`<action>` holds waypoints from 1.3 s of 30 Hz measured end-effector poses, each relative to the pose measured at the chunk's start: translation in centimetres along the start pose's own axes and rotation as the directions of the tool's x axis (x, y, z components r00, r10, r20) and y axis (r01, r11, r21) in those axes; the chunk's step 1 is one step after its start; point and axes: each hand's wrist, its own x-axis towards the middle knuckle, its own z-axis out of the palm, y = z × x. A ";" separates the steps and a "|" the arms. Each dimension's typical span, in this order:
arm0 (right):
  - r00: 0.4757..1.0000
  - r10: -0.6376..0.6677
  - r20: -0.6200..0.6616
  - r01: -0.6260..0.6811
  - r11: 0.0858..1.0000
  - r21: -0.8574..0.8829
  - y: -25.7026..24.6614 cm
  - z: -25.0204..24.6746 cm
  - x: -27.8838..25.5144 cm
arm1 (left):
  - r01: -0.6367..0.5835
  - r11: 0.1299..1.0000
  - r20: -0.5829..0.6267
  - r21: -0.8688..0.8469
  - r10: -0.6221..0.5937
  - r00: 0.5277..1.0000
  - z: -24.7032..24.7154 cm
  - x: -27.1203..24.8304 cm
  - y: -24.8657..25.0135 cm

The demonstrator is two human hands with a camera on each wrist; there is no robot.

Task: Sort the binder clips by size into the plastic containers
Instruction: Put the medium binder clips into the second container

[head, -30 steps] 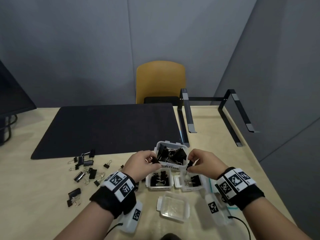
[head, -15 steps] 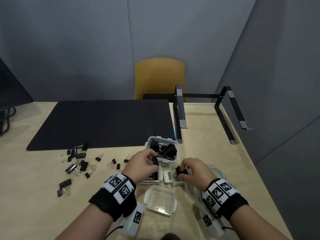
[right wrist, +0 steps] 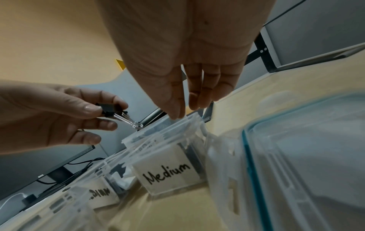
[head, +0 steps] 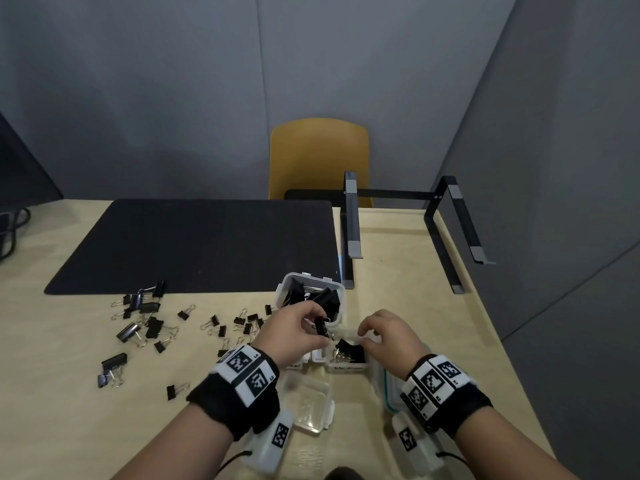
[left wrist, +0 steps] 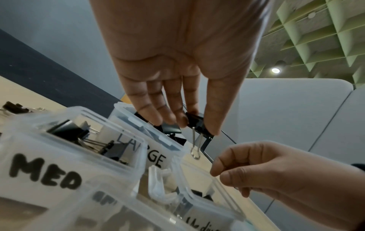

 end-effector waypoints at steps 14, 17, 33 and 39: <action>0.999 0.021 0.038 -0.023 0.999 0.039 0.5 -0.5 -0.7 | -0.067 0.947 0.143 0.314 0.023 0.990 3.4 0.8 0.8; 0.999 0.020 0.038 -0.021 0.999 0.042 0.6 -0.6 -0.7 | -0.089 0.931 0.106 0.355 0.055 0.993 3.6 0.5 0.7; 0.997 0.040 0.064 -0.041 0.999 0.022 0.3 -0.1 -0.4 | -0.135 0.820 0.074 0.555 0.113 0.991 3.6 0.8 0.9; 0.994 0.093 0.059 -0.094 0.995 0.028 0.2 0.4 -0.1 | -0.160 0.824 0.173 0.543 0.076 0.982 3.3 1.4 0.7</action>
